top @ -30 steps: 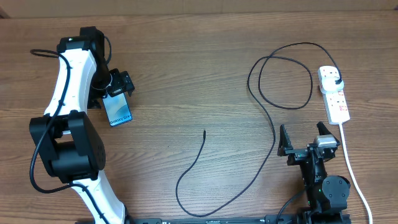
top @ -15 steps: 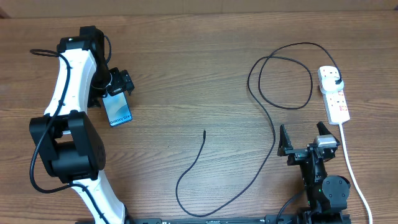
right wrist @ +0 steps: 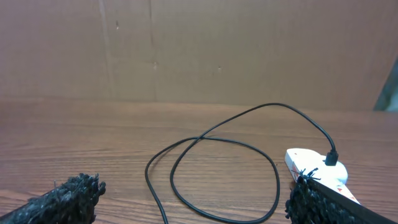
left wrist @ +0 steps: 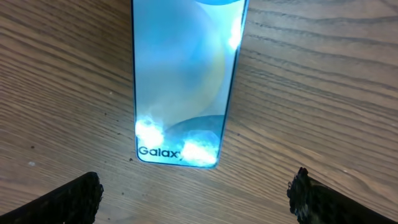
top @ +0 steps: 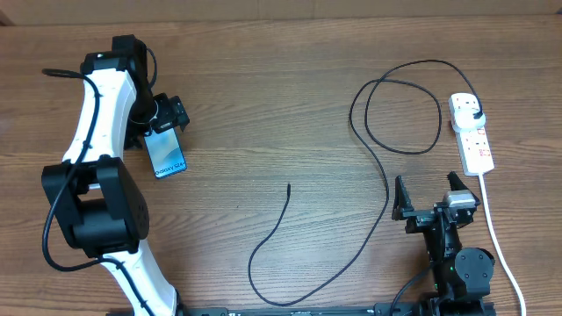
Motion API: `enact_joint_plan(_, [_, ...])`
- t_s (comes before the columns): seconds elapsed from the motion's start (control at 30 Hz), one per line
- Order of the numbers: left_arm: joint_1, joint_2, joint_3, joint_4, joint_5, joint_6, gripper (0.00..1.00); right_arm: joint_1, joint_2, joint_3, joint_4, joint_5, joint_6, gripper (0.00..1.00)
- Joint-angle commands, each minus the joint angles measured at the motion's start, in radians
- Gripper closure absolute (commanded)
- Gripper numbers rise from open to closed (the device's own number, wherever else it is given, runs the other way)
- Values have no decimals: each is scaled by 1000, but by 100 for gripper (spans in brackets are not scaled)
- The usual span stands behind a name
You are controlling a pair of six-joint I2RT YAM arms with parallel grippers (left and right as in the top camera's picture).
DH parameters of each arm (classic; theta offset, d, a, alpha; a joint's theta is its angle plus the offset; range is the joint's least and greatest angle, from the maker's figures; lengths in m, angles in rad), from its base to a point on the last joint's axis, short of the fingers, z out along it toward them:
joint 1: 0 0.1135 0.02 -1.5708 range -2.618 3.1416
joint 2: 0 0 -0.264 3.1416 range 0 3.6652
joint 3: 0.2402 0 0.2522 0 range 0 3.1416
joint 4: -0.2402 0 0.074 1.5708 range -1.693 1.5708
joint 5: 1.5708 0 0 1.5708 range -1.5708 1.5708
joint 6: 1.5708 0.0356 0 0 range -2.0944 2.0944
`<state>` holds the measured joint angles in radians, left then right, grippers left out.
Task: Plug charger to phone and switch on socket
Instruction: 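Lower the left gripper onto the phone, straddling its width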
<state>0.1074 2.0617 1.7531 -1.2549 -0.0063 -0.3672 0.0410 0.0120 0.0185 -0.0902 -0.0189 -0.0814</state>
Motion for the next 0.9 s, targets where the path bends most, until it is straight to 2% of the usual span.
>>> enact_joint_plan(0.0, [6,72,-12,3,-27,9,0,6,-10,-11,6,2,2,0])
enact_joint_plan(0.17, [6,127,-12,27,-19,7,0,5,-10,-11,6,2,2,0])
enact_joint_plan(0.67, [15,129,-12,82,-38,18,0,5,-10,-11,6,2,2,0])
enact_joint_plan(0.87, [26,129,-12,85,-26,84,0,5,-10,-11,6,2,2,0])
